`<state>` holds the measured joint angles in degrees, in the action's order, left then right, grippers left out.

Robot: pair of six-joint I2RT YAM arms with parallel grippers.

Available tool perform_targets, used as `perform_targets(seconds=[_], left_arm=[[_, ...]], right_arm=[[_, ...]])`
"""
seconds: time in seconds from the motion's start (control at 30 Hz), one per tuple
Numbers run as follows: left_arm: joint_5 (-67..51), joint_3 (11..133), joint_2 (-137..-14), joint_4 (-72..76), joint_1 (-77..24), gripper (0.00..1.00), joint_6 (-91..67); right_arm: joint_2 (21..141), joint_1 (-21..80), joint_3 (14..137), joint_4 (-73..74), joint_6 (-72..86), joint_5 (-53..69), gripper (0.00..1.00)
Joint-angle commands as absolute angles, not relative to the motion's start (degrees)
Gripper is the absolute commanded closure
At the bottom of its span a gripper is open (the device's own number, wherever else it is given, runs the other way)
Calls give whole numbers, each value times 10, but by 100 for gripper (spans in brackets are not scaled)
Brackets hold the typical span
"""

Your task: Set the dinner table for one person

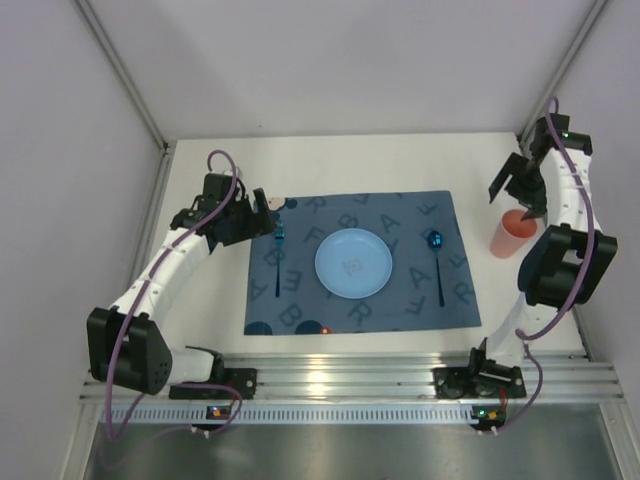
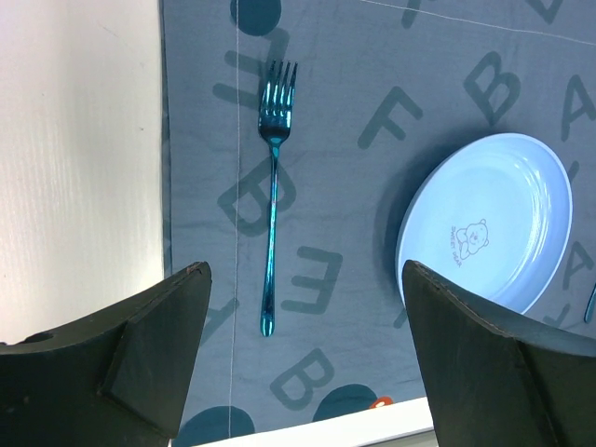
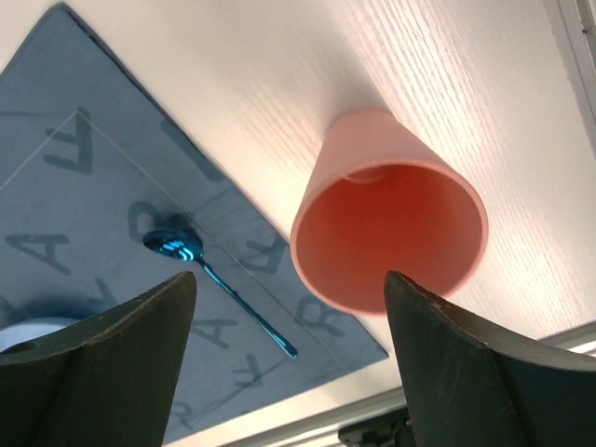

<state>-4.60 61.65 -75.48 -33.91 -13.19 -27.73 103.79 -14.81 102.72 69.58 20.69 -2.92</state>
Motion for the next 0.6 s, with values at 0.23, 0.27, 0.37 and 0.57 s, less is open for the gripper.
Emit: perform_targets(seconds=[0.23, 0.27, 0.37, 0.57], left_arm=[[-38, 621, -738, -322, -129, 11, -274], [-37, 621, -738, -323, -130, 11, -273], [-33, 621, -737, -325, -130, 11, -271], [-34, 620, -745, -320, -129, 11, -270]], right_arm=[[1083, -141, 943, 595, 206, -36, 50], [1086, -141, 942, 595, 205, -49, 56], [1094, -142, 956, 609, 205, -75, 93], [1100, -114, 1074, 696, 203, -111, 100]])
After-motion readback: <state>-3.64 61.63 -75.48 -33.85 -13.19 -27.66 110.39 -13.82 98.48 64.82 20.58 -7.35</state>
